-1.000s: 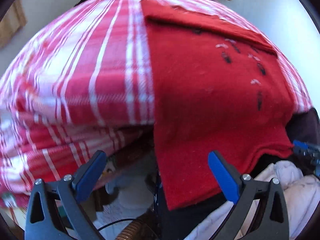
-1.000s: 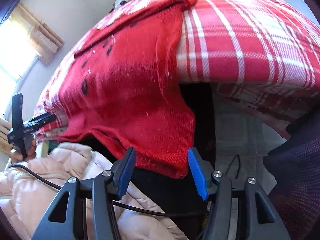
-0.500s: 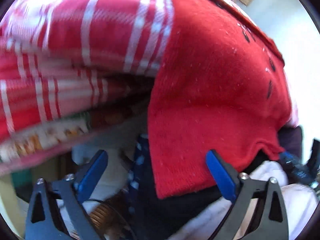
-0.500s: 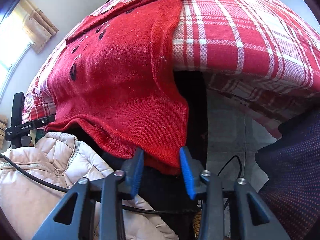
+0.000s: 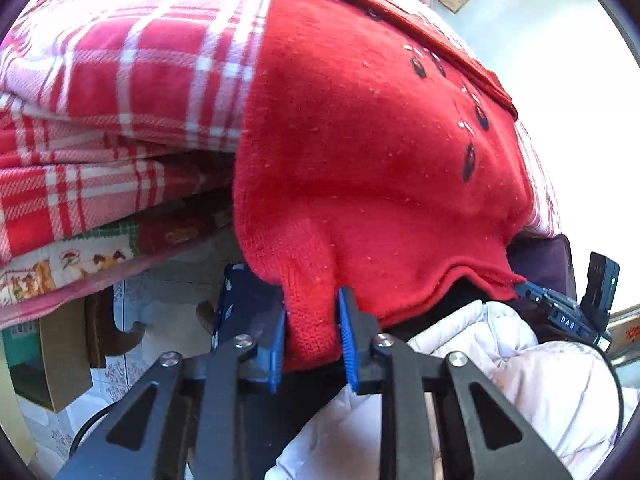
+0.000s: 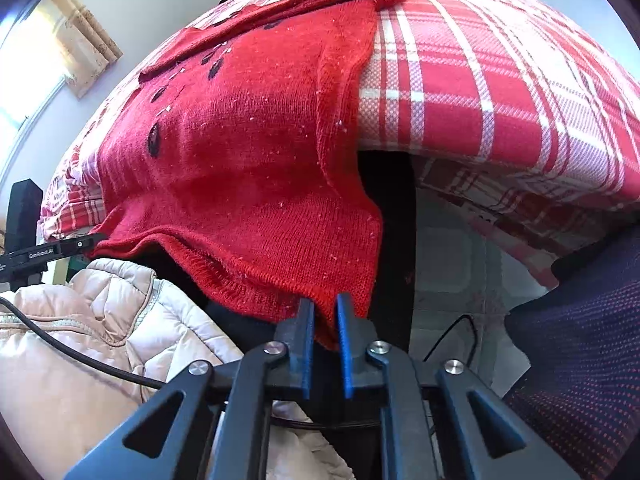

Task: Fold small clothes
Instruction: 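Grasp the hem with the left tool while the right tool grasps the hem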

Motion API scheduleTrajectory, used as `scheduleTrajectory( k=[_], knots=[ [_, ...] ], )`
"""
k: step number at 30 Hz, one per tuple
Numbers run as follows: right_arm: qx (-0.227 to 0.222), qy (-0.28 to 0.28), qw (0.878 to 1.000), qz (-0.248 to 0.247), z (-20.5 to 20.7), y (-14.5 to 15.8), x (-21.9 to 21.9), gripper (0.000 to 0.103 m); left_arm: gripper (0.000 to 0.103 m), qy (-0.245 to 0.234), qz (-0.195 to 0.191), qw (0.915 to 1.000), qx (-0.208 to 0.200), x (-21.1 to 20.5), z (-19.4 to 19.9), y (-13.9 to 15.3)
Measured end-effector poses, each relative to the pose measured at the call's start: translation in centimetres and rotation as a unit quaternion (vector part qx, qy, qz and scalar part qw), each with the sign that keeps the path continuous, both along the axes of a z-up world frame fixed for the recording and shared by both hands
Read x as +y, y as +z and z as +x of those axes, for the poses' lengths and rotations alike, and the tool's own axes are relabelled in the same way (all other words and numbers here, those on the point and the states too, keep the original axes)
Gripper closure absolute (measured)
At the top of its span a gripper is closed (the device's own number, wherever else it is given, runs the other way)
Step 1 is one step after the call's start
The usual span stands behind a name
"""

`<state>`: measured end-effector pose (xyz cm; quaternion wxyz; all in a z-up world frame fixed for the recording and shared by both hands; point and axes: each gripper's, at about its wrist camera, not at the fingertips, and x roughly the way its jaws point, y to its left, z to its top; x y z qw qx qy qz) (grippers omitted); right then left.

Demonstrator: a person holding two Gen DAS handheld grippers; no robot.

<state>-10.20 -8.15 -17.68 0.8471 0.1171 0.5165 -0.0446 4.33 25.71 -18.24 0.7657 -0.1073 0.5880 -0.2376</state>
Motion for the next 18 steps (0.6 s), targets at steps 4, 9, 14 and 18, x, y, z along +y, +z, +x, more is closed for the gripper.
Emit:
scheduleTrajectory(
  k=[4,9,14,18],
  knots=[
    [0.006,-0.009,1.000,-0.001,-0.4,0.0,-0.4,0.094,0.052,0.030,0.004,0.9994,0.018,1.7,0.1,-0.4],
    [0.001,-0.002,1.000,0.027,-0.3,-0.5,-0.3,0.094,0.045,0.030,-0.009,0.9992,0.025,2.2,-0.3,-0.8],
    [-0.005,-0.006,0.999,0.038,-0.3,-0.6,-0.6,0.094,0.086,0.017,-0.050,0.9982,0.029,1.9,-0.2,-0.2],
    [-0.020,0.006,0.999,0.037,-0.4,0.5,0.0,0.100,0.089,0.005,-0.041,0.9991,0.003,1.3,-0.4,1.2]
  ],
)
